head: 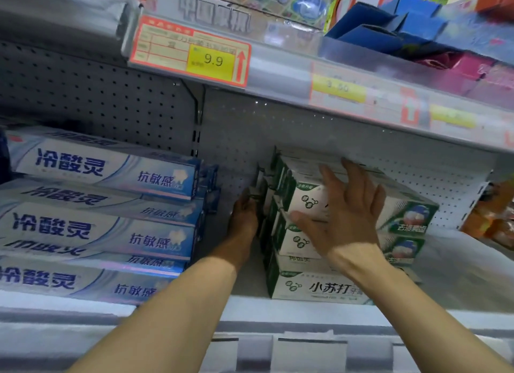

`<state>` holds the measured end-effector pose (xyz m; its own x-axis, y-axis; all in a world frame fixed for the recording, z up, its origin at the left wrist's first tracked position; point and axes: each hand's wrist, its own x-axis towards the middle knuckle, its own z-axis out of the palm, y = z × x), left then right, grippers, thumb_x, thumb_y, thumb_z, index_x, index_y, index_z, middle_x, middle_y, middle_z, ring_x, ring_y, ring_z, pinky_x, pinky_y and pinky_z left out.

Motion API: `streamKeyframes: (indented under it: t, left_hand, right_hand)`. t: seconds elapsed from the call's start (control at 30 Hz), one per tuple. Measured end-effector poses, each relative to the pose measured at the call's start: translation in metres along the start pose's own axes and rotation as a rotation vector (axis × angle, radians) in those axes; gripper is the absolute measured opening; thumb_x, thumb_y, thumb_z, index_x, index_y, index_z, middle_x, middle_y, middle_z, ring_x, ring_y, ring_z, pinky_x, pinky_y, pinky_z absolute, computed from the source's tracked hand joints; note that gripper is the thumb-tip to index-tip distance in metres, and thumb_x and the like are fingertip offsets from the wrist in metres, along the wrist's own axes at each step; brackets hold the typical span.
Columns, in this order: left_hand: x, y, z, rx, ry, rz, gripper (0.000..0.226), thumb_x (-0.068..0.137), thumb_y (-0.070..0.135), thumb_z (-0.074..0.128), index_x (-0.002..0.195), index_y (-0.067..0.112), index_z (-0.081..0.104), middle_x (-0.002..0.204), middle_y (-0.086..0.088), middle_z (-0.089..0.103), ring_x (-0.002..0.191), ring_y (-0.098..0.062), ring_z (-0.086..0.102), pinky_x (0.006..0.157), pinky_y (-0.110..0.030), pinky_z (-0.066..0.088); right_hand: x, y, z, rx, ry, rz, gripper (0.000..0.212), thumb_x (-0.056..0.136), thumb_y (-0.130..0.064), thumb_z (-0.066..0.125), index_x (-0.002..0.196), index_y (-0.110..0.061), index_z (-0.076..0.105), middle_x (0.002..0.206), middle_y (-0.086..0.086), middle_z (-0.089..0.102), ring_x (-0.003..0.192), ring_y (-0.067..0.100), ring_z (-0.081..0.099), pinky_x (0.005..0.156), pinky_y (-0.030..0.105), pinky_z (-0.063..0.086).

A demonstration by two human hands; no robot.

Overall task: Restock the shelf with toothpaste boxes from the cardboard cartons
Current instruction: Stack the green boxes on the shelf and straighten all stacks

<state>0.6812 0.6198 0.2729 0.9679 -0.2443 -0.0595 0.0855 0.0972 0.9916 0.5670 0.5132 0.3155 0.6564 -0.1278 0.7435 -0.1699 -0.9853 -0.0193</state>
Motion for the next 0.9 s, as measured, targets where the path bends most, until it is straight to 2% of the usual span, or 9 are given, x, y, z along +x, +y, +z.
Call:
streamKeyframes:
  t: [0.17,0.27,0.37,0.43,0.47,0.57,0.73,0.83,0.9]
  left_hand:
    - [0.025,0.003,0.006,-0.05,-0.012,-0.004,0.045,0.104,0.023,0.029,0.148,0.02,0.024,0.151,-0.006,0.032,0.133,-0.025,0.035,0.103,-0.03,0.031]
    - [0.047,0.0,0.007,-0.027,-0.021,-0.014,0.045,0.104,0.02,0.028,0.148,0.015,0.024,0.151,-0.008,0.03,0.134,-0.025,0.034,0.101,-0.025,0.031]
    - [0.062,-0.001,0.006,-0.058,-0.04,-0.039,0.043,0.104,0.022,0.028,0.145,0.01,0.03,0.148,-0.01,0.034,0.133,-0.026,0.036,0.099,-0.022,0.031]
    - [0.078,-0.009,0.01,-0.052,-0.068,-0.038,0.051,0.097,0.04,0.034,0.14,0.015,0.041,0.142,-0.011,0.044,0.124,-0.03,0.047,0.108,-0.035,0.034]
    - [0.1,-0.023,0.014,-0.041,-0.063,-0.044,0.057,0.089,0.047,0.035,0.135,0.018,0.048,0.137,-0.012,0.05,0.117,-0.031,0.052,0.106,-0.042,0.039]
    - [0.163,-0.067,0.033,0.011,-0.078,-0.066,0.05,0.086,0.048,0.034,0.123,0.023,0.057,0.125,-0.01,0.059,0.107,-0.029,0.059,0.099,-0.044,0.045]
    - [0.101,-0.018,0.02,0.042,-0.135,-0.055,0.046,0.098,0.037,0.032,0.129,0.01,0.053,0.129,-0.011,0.056,0.11,-0.031,0.057,0.097,-0.044,0.047]
    - [0.083,-0.006,0.015,-0.017,-0.157,-0.11,0.045,0.101,0.035,0.03,0.125,0.007,0.055,0.119,-0.02,0.06,0.104,-0.032,0.06,0.094,-0.044,0.05]
    - [0.081,-0.005,0.016,-0.049,-0.179,-0.103,0.045,0.1,0.037,0.031,0.124,0.008,0.057,0.116,-0.018,0.062,0.103,-0.031,0.061,0.093,-0.042,0.05]
  right_hand:
    - [-0.007,0.011,0.0,0.038,0.022,0.008,0.097,0.067,-0.08,0.036,0.146,-0.025,0.022,0.151,0.005,0.012,0.141,0.021,0.003,0.113,0.055,0.002]
    - [-0.01,0.017,0.004,0.018,0.045,-0.063,0.093,0.07,-0.077,0.04,0.145,-0.026,0.022,0.149,0.006,0.017,0.14,0.024,0.009,0.111,0.06,0.008]
    - [-0.01,0.02,0.01,0.011,0.078,-0.095,0.09,0.073,-0.076,0.039,0.145,-0.025,0.024,0.146,0.008,0.024,0.139,0.029,0.017,0.111,0.058,0.009]
    - [-0.009,0.021,0.012,-0.003,0.104,-0.109,0.09,0.073,-0.077,0.038,0.144,-0.023,0.025,0.143,0.009,0.029,0.137,0.031,0.021,0.111,0.057,0.009]
    - [-0.009,0.021,0.013,-0.012,0.118,-0.113,0.09,0.073,-0.077,0.038,0.143,-0.022,0.027,0.141,0.01,0.031,0.136,0.031,0.023,0.111,0.057,0.01]
    - [-0.008,0.022,0.016,-0.034,0.153,-0.121,0.089,0.074,-0.077,0.038,0.141,-0.019,0.031,0.135,0.011,0.036,0.13,0.031,0.029,0.107,0.06,0.016]
    - [-0.009,0.021,0.016,-0.039,0.141,-0.105,0.09,0.073,-0.077,0.04,0.141,-0.02,0.032,0.132,0.012,0.039,0.127,0.032,0.032,0.107,0.061,0.016]
    - [-0.01,0.02,0.013,-0.024,0.112,-0.088,0.089,0.072,-0.077,0.041,0.141,-0.021,0.031,0.132,0.011,0.038,0.128,0.031,0.032,0.11,0.056,0.011]
    - [-0.01,0.018,0.009,-0.012,0.087,-0.086,0.09,0.07,-0.077,0.043,0.14,-0.022,0.031,0.134,0.01,0.036,0.13,0.03,0.03,0.111,0.054,0.009]
